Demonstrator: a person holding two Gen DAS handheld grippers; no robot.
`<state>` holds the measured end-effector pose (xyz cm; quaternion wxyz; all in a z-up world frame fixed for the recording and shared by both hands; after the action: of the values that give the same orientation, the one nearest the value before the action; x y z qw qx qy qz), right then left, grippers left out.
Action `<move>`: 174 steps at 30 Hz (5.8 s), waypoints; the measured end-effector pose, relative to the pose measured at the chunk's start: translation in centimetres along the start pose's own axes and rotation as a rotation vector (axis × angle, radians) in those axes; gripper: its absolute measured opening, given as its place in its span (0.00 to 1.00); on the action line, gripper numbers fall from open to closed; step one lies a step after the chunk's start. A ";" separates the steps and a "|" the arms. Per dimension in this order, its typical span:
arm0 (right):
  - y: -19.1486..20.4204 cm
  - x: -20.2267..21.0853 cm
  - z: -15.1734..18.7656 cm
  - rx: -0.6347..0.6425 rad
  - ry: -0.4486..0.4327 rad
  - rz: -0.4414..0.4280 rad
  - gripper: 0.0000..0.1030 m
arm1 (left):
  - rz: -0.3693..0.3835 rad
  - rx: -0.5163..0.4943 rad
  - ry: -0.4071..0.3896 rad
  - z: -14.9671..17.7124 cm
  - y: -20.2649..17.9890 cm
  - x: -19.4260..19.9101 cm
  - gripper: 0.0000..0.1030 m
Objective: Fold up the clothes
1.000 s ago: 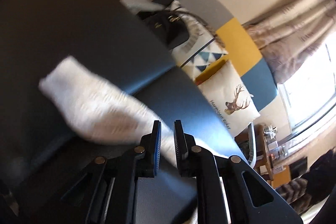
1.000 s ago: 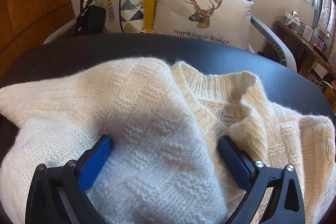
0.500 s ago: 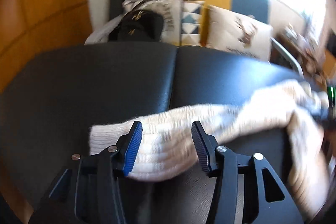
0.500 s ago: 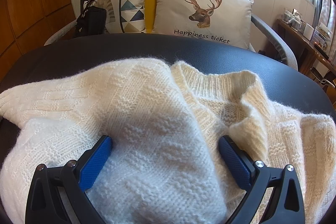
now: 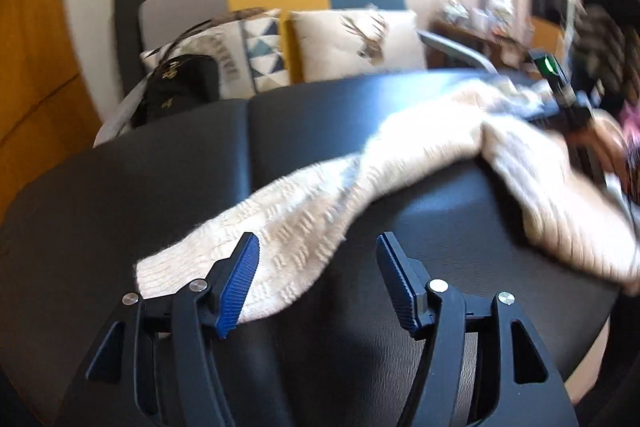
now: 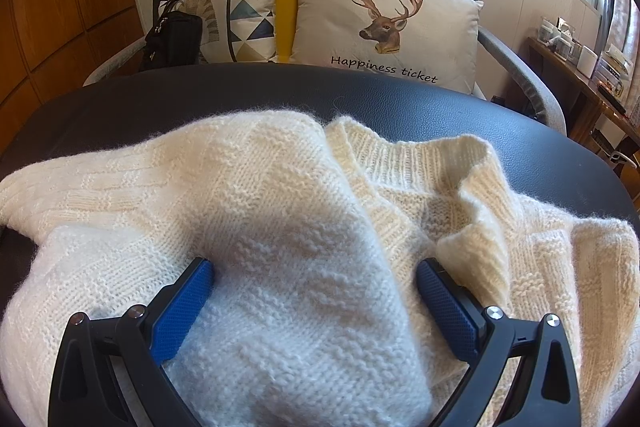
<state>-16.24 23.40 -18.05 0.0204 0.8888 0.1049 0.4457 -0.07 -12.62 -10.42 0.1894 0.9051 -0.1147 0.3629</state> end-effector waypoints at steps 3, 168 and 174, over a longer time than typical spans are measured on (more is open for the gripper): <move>0.0 0.0 0.0 0.001 0.000 0.001 1.00 | -0.071 -0.089 0.089 0.3 -0.2 -1.9 0.64; 8.0 -8.2 -11.4 0.022 0.038 -0.078 0.88 | -0.134 0.304 0.186 -8.4 0.6 -18.0 0.93; 14.0 -5.7 -11.3 0.093 0.012 -0.238 0.86 | -0.133 0.315 0.197 -8.4 0.8 -17.5 0.93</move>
<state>-26.22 7.93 -13.95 0.0311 0.8673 0.2302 0.4402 -17.95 -8.52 -16.93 0.0792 0.8892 0.0226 0.4500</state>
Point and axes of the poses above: each gripper's, at about its wrist camera, not at the fingertips, and x roughly against the way its jaws point, y to its left, z to its underside, the point moved 7 cm from there along -x, roughly the way its jaws point, and after that the axes turned 10 degrees about -x, right-handed, at the moved point
